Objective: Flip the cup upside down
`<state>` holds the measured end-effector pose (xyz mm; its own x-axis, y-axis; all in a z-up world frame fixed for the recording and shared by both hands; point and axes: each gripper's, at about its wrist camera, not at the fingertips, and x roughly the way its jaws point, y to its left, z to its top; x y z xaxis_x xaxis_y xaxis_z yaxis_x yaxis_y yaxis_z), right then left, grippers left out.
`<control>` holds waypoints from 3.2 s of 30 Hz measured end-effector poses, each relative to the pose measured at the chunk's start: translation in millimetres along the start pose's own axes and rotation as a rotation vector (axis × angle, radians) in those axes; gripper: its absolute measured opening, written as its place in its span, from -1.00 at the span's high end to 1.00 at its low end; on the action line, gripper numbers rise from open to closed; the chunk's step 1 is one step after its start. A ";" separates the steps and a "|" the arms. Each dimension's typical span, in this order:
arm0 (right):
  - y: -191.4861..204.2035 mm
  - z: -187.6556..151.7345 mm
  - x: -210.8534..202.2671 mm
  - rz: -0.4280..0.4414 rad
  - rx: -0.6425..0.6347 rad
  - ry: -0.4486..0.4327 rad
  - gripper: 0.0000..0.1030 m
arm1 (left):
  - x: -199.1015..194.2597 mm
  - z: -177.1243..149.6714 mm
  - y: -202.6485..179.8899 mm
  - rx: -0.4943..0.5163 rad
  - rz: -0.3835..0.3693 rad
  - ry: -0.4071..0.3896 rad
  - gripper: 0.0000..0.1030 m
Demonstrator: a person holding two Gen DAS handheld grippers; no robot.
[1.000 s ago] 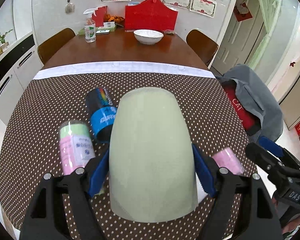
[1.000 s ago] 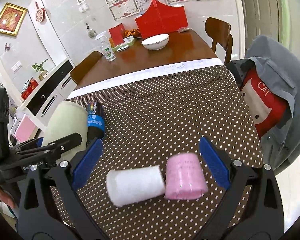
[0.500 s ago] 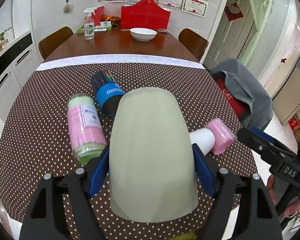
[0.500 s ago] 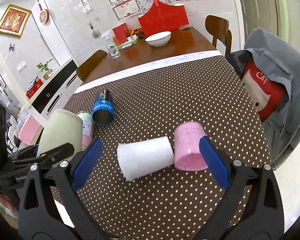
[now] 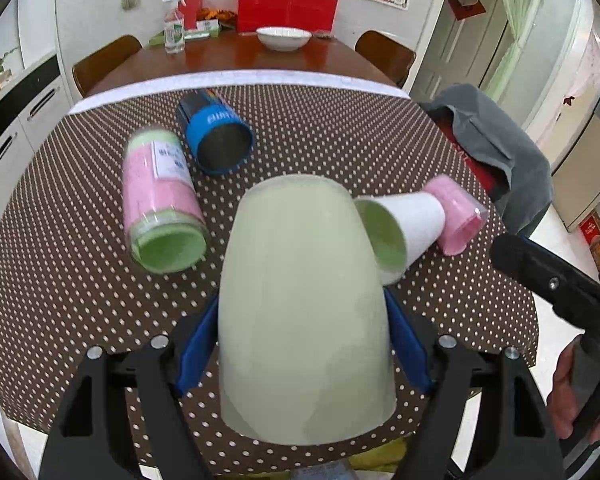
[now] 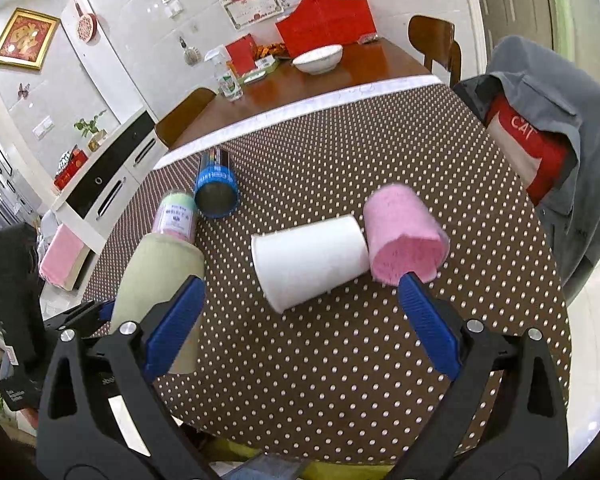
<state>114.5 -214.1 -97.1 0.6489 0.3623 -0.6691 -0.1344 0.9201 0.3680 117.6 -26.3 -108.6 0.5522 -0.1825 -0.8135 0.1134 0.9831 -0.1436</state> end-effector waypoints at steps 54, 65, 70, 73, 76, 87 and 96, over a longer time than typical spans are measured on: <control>-25.6 -5.8 30.6 0.016 0.084 0.090 -0.85 | 17.8 11.9 -5.3 -0.047 0.077 -0.048 -0.50; 2.5 1.3 -7.7 0.015 0.004 -0.010 -0.85 | -25.3 15.1 -0.8 -0.039 0.080 -0.148 -0.50; 18.9 -0.3 -27.1 0.004 -0.041 -0.060 -0.85 | -44.0 13.6 -1.8 -0.028 0.080 -0.189 -0.50; 28.4 -0.5 -37.6 0.012 -0.062 -0.086 -0.85 | -54.7 11.6 -1.9 -0.018 0.075 -0.210 -0.50; 39.7 -0.4 -43.9 0.014 -0.092 -0.103 -0.85 | -66.1 9.4 -1.3 -0.011 0.069 -0.237 -0.50; 78.0 -1.8 -49.3 0.019 -0.174 -0.124 -0.85 | -95.6 10.1 24.9 -0.027 0.058 -0.310 -0.50; 101.4 -2.4 -26.5 0.024 -0.197 -0.086 -0.85 | -102.0 7.3 57.4 -0.042 0.073 -0.321 -0.50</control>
<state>81.9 -130.0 -43.7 0.7038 0.3784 -0.6013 -0.2892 0.9256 0.2440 73.8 48.7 -29.7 0.7902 -0.1001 -0.6046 0.0338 0.9922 -0.1201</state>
